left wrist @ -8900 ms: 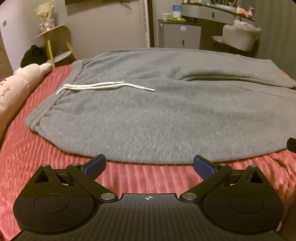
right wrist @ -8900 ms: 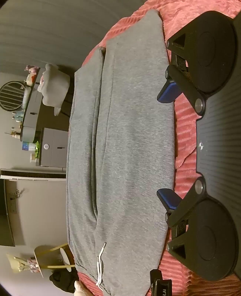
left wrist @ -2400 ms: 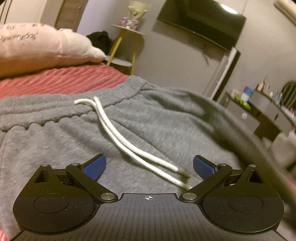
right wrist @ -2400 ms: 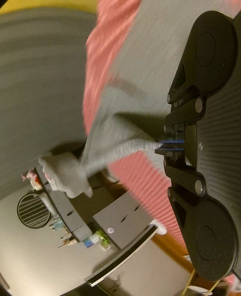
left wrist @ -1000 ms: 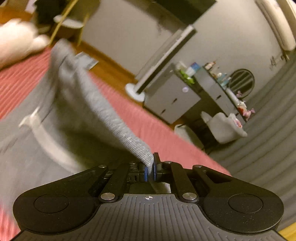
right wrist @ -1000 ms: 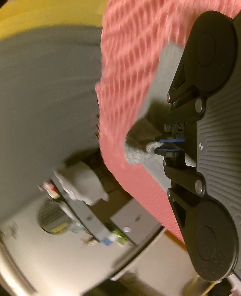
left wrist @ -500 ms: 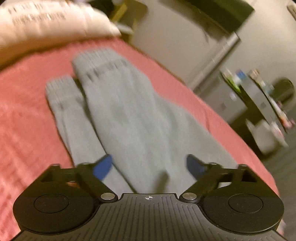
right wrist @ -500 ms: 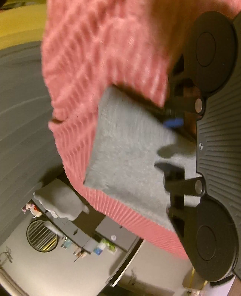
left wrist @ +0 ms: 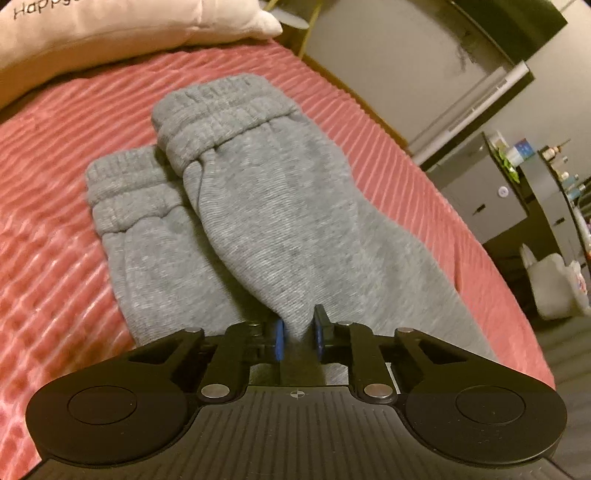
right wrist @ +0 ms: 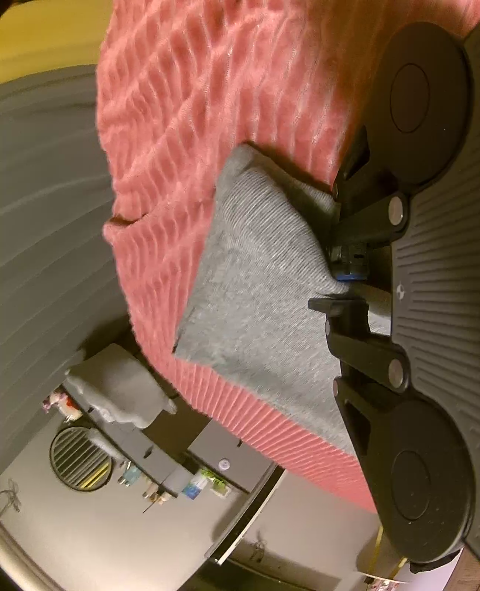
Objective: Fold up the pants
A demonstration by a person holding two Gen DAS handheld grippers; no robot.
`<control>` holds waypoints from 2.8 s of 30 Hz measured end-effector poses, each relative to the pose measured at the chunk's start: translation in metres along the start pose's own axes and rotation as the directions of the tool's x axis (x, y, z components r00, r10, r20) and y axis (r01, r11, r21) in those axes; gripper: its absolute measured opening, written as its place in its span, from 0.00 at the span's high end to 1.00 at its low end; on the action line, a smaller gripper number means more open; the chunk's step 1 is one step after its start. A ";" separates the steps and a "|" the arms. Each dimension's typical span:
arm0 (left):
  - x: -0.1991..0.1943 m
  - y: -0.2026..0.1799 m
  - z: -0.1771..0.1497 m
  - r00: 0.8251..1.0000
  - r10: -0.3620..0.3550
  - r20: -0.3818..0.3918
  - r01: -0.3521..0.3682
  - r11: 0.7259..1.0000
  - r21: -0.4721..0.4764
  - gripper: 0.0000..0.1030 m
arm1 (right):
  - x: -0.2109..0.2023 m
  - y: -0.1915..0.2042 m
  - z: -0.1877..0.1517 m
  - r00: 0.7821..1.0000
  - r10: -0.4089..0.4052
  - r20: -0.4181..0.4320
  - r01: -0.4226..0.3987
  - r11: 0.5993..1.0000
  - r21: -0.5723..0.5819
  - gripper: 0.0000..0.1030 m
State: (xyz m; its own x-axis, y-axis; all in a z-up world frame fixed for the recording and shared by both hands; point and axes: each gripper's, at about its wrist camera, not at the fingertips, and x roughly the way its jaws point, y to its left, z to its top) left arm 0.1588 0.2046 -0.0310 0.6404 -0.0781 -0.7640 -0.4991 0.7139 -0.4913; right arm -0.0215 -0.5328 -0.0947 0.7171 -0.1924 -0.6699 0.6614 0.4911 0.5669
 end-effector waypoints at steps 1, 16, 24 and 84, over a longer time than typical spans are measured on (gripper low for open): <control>-0.009 -0.002 -0.002 1.000 -0.018 0.019 0.018 1.000 0.006 0.84 | 0.002 0.002 0.002 1.000 -0.013 -0.009 0.013 1.000 -0.004 0.87; -0.033 0.037 -0.055 0.995 0.070 0.075 -0.081 0.985 0.155 0.88 | -0.006 -0.020 0.014 0.995 -0.073 0.073 0.078 0.995 -0.067 0.94; -0.037 0.010 -0.050 0.975 0.160 0.154 -0.192 0.955 0.226 0.57 | -0.003 0.000 0.014 0.984 -0.106 0.144 0.133 0.973 -0.190 0.91; -0.032 -0.069 -0.094 0.956 0.139 0.259 -0.231 0.901 0.367 0.05 | -0.004 -0.076 0.023 0.978 0.197 0.065 -0.207 0.958 0.197 0.89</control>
State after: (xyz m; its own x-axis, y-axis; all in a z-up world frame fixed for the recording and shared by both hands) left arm 0.1176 0.0928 -0.0116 0.6936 0.2048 -0.6907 -0.3833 0.9167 -0.1131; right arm -0.0701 -0.5887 -0.1244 0.8463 -0.1463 -0.5122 0.5291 0.3430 0.7762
